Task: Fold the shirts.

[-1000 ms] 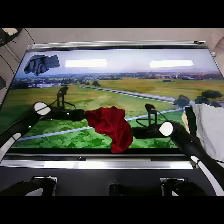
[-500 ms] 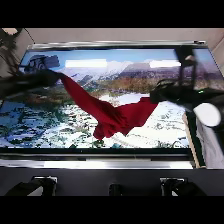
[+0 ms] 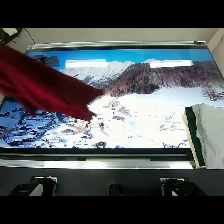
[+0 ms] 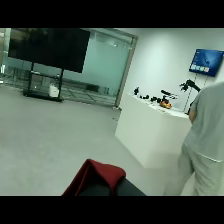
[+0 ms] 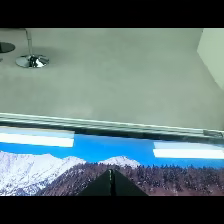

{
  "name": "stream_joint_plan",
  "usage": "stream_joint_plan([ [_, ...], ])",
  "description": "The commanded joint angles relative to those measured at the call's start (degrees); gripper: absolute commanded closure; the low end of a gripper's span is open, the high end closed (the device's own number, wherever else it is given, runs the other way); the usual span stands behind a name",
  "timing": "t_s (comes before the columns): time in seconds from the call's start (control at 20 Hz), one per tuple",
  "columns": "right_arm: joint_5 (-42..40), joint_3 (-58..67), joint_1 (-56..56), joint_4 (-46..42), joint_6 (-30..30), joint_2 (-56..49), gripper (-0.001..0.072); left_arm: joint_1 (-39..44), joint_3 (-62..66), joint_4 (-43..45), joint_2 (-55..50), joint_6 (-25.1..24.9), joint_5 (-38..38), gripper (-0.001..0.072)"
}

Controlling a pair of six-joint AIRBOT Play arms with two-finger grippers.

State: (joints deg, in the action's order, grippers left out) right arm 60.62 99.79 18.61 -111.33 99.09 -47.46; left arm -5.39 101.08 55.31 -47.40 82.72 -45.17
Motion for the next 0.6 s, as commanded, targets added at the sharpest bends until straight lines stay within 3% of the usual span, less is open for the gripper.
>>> stream_joint_plan([
  [0.0,1.38,1.90,0.04,-0.39,0.83,0.04,0.0673,3.93,1.64,-5.70,-1.90,-0.20,2.25,0.0686],
  [0.1,1.03,1.90,0.04,-0.63,0.83,0.04,0.0673,11.06,1.64,-6.69,-5.18,-3.91,3.34,0.0686],
  [0.55,4.98,1.90,0.04,-4.87,0.79,0.00,0.0673,47.78,0.44,-6.64,-36.48,-4.52,-0.92,0.0682],
])
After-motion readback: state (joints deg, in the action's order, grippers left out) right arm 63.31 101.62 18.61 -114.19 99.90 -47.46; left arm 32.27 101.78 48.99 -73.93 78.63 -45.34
